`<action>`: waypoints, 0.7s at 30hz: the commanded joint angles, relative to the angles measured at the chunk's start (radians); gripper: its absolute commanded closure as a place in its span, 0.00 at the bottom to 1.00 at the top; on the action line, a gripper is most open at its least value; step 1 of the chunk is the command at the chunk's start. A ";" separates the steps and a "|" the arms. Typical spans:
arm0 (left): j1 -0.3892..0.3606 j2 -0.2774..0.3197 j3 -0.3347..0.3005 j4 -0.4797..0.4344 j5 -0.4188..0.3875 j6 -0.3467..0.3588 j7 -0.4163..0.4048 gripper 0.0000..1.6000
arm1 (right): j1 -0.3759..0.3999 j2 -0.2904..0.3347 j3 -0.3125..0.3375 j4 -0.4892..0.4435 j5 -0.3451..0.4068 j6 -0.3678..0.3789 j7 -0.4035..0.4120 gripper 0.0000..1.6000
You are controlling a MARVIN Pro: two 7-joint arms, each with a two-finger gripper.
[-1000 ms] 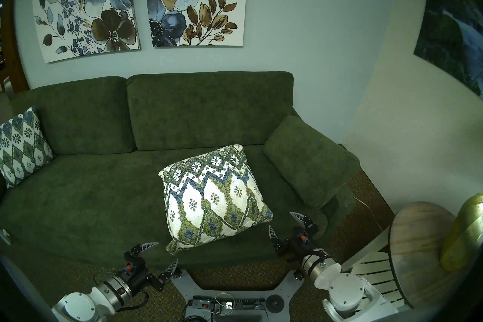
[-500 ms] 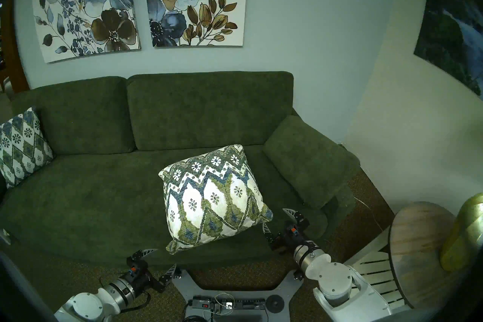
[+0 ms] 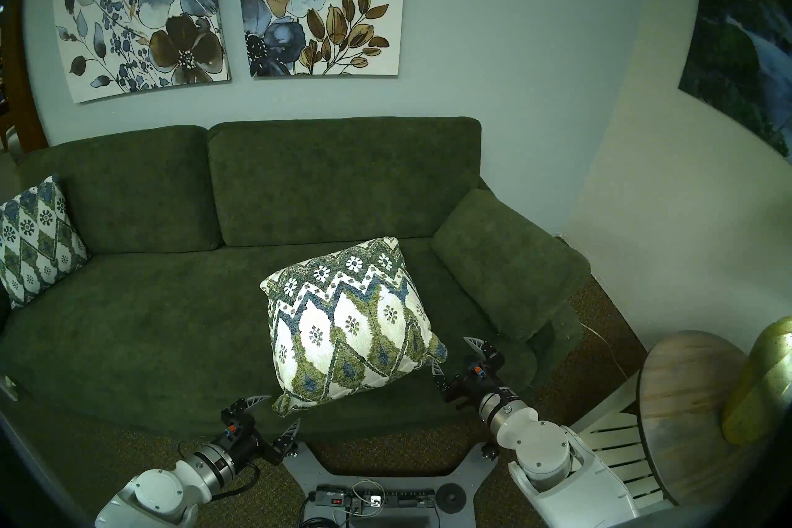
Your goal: Fluff a cushion
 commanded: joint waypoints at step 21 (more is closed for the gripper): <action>-0.160 -0.024 0.028 0.137 0.012 -0.104 -0.010 1.00 | 0.021 0.011 -0.001 0.004 0.001 0.007 0.053 0.00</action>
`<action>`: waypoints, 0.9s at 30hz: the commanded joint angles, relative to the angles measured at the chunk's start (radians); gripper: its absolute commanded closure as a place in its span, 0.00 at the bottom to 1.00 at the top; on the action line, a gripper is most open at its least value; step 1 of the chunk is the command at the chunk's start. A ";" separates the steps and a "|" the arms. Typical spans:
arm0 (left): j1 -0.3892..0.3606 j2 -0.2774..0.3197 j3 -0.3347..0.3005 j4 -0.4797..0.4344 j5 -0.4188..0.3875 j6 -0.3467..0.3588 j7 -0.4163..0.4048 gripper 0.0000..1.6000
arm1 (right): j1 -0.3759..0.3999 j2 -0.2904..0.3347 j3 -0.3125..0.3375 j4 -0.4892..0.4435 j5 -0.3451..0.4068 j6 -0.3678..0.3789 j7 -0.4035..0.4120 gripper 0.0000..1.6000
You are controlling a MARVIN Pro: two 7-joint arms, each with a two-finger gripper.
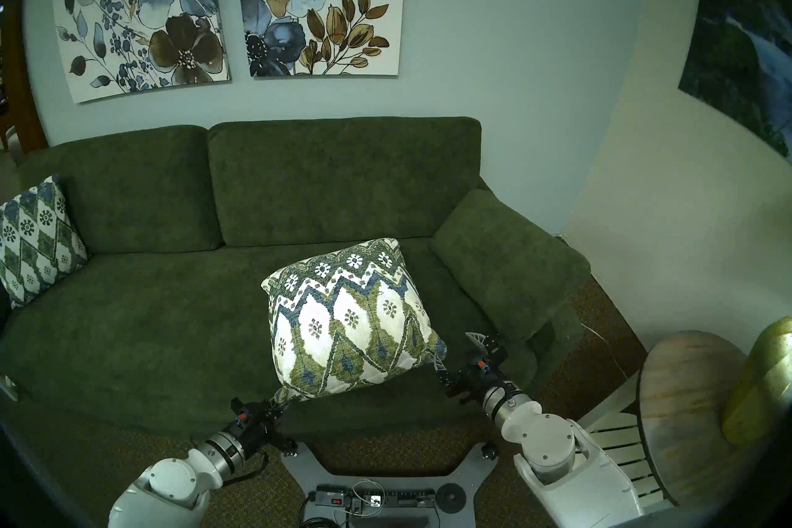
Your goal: Fluff a cushion
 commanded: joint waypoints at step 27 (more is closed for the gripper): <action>0.020 0.007 -0.030 0.006 -0.015 -0.065 0.006 1.00 | 0.218 -0.080 -0.054 0.221 -0.022 0.001 0.036 0.00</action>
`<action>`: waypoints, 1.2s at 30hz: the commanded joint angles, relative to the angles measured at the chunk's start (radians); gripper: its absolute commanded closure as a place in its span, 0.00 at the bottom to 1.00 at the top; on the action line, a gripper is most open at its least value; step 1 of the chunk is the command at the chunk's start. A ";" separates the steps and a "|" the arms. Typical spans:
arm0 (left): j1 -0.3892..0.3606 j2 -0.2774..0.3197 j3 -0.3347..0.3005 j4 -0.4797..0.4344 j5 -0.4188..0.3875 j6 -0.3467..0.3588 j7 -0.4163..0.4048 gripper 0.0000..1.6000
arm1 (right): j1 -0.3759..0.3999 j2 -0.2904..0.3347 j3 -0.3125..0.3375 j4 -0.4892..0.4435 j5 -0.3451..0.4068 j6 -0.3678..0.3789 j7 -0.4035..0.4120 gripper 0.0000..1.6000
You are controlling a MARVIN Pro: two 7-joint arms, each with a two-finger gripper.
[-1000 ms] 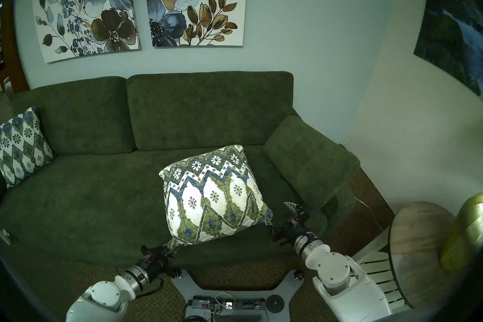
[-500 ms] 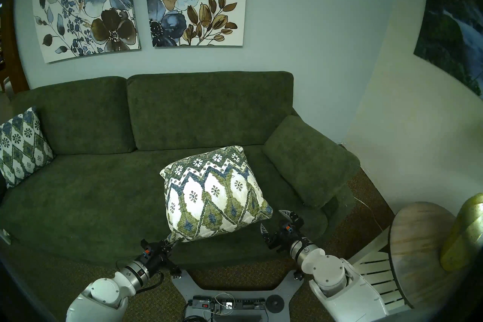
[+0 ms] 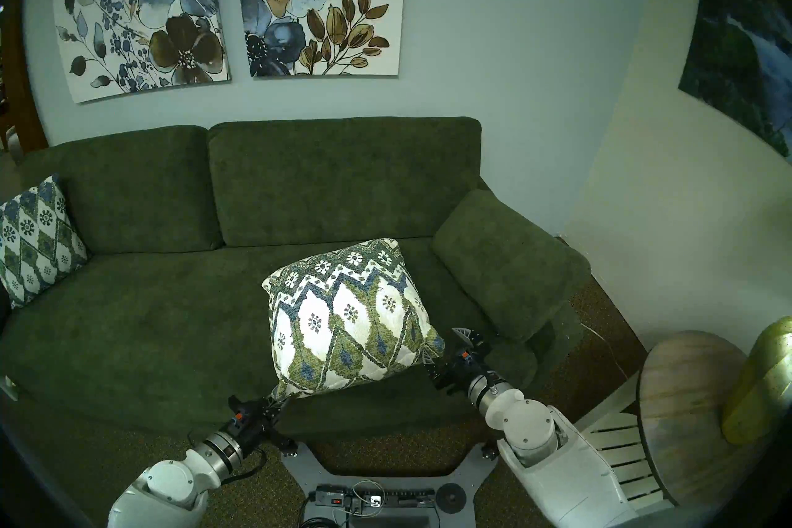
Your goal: Fluff a cushion
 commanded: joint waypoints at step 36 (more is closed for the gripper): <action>-0.016 0.147 -0.290 -0.430 -0.141 -0.095 -0.004 1.00 | 0.062 -0.078 0.083 -0.353 0.173 -0.148 0.031 1.00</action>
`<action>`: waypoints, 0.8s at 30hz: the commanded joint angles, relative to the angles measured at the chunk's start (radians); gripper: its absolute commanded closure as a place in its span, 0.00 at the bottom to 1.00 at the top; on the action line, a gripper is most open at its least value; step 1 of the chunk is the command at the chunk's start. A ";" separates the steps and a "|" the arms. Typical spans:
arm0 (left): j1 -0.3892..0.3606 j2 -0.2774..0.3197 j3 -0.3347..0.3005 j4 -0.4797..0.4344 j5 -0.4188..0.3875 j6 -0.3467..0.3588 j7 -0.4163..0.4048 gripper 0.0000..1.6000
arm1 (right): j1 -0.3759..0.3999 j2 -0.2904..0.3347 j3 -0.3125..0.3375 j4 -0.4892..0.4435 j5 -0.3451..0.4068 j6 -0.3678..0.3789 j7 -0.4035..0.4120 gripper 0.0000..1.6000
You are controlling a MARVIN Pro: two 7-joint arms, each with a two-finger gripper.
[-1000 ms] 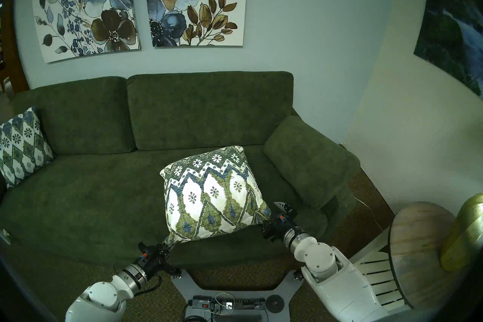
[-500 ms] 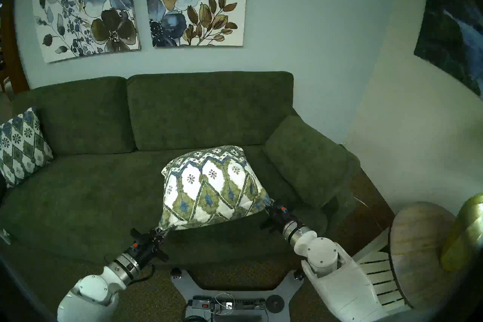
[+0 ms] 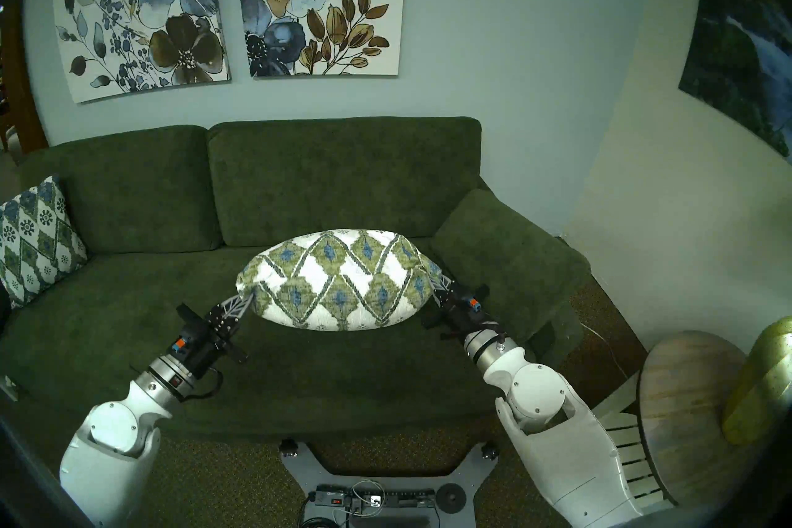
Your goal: Fluff a cushion
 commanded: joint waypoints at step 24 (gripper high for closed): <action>-0.092 0.097 -0.110 -0.232 -0.159 0.173 -0.065 1.00 | 0.027 -0.069 0.028 -0.339 0.044 0.189 -0.054 1.00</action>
